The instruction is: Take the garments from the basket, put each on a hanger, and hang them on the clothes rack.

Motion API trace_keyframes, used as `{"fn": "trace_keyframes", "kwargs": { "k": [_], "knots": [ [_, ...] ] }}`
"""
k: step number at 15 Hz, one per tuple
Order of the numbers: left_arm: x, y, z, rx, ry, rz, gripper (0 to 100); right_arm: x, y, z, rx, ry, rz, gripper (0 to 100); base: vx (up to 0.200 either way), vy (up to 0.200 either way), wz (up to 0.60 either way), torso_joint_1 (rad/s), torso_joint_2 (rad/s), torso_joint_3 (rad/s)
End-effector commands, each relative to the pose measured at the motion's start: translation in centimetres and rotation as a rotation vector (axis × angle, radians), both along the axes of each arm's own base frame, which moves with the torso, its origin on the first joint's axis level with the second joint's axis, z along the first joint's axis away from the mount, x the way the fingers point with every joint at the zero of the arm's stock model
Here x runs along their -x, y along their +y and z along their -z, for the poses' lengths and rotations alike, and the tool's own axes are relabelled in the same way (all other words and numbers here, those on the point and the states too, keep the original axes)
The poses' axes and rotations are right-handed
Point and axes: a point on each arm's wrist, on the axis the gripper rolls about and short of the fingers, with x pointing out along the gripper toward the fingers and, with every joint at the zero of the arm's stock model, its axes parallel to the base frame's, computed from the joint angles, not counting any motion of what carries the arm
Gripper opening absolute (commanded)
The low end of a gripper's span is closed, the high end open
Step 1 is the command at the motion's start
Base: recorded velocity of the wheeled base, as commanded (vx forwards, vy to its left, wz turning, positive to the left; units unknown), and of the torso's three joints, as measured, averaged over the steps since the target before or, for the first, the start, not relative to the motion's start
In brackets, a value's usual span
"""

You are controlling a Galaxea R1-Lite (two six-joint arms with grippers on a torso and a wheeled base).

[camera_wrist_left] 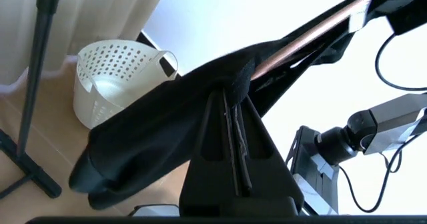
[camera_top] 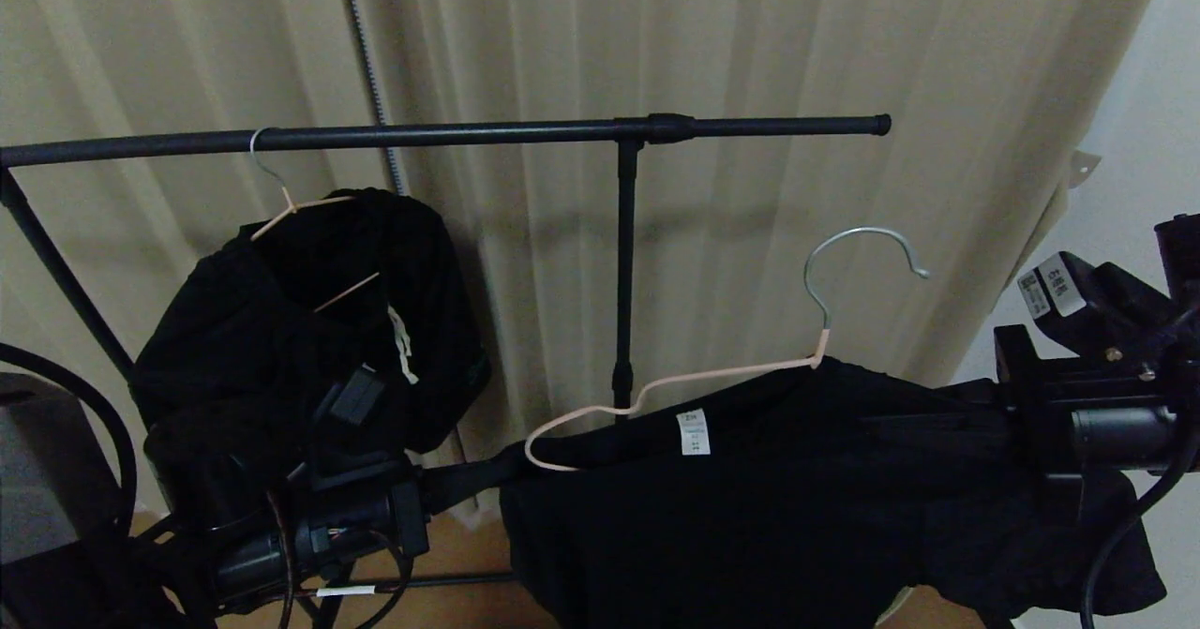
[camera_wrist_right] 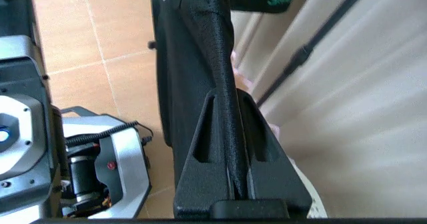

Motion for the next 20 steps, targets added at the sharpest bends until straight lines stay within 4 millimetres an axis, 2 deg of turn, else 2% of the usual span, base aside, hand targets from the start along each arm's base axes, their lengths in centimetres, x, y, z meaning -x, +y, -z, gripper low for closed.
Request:
{"fn": "trace_keyframes", "kwargs": {
  "k": [1,6,9,10,12,16,18,20],
  "knots": [
    [0.0,0.0,-0.2,0.003,-0.010,-0.001,0,0.1,0.0,0.2,0.013,0.004,0.013,0,0.000,0.000,0.00,0.000,0.00,0.000],
    [0.4,0.2,-1.5,0.016,-0.060,0.000,0,0.2,0.2,1.0,0.056,0.023,0.044,0,0.000,0.000,0.00,0.000,0.00,0.000],
    [0.7,0.2,-2.9,0.019,-0.151,0.005,0,0.3,1.0,1.2,0.073,0.028,0.024,0,0.000,0.000,0.00,0.000,0.00,0.000],
    [0.6,0.0,-4.5,0.023,-0.183,0.010,0,0.1,1.2,1.6,0.081,0.024,0.029,0,0.000,0.000,0.00,0.000,0.00,0.000],
    [0.7,0.0,-5.6,-0.014,-0.168,0.016,0,-0.2,1.3,2.2,0.076,0.003,0.032,0,0.000,0.000,0.00,0.000,0.00,0.000],
    [0.5,-0.8,-9.8,-0.113,-0.181,0.055,0,-0.4,2.3,2.9,0.048,-0.016,0.013,0,0.000,0.000,0.00,0.000,0.00,0.000],
    [0.4,-1.0,-10.8,-0.160,-0.184,0.038,0,-0.5,2.4,3.0,0.041,-0.016,0.018,0,0.000,0.000,0.00,0.000,0.00,0.000],
    [0.4,-2.2,-11.5,-0.227,-0.186,0.004,0,-0.6,2.5,3.1,0.024,-0.020,0.022,0,0.000,0.000,0.00,0.000,0.00,0.000]
  ]
}}
